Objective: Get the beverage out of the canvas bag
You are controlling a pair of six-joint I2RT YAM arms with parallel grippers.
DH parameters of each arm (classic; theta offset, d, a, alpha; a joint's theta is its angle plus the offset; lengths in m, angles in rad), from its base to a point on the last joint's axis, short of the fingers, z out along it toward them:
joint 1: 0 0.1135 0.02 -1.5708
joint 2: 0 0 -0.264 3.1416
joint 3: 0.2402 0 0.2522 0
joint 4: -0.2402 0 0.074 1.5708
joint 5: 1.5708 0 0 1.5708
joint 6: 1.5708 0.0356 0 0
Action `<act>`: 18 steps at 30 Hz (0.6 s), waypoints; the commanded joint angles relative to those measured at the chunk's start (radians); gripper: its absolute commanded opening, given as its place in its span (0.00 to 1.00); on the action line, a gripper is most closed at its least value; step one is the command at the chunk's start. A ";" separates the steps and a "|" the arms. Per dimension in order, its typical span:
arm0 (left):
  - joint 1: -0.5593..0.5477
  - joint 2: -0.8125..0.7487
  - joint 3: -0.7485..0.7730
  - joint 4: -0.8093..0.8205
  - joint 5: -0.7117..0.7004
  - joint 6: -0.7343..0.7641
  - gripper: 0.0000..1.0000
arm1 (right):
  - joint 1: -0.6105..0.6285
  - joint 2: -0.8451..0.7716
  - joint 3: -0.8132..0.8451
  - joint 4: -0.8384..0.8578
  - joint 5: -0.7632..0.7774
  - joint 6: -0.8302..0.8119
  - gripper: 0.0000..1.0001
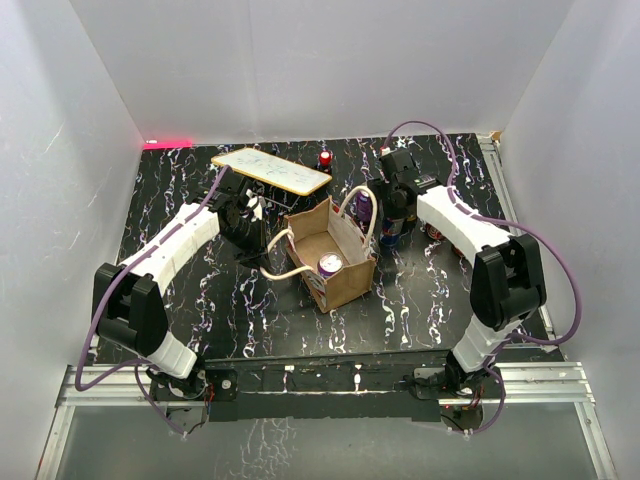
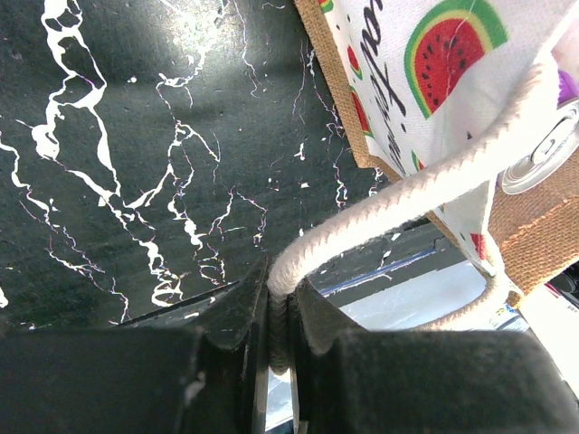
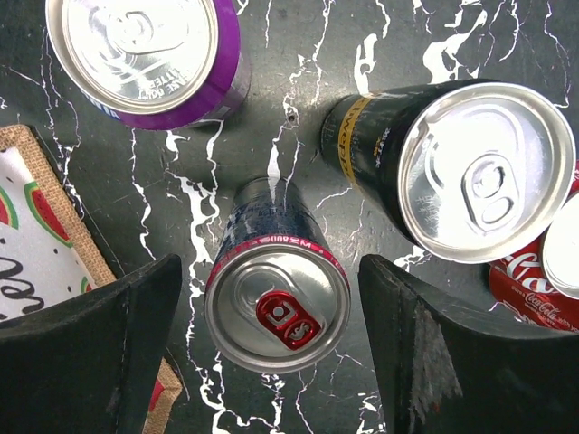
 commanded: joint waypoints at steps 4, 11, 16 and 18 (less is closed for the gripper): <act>-0.005 -0.010 0.006 -0.012 0.022 0.012 0.00 | -0.002 -0.105 0.099 -0.068 0.032 0.006 0.87; -0.005 -0.027 -0.012 -0.006 0.019 0.012 0.00 | -0.002 -0.327 -0.080 -0.115 -0.061 0.064 0.93; -0.005 -0.038 -0.013 -0.012 0.015 0.012 0.00 | -0.002 -0.450 -0.083 -0.217 -0.034 0.061 0.93; -0.005 -0.046 -0.022 -0.015 0.014 0.014 0.00 | -0.002 -0.451 -0.009 -0.254 -0.022 0.038 0.93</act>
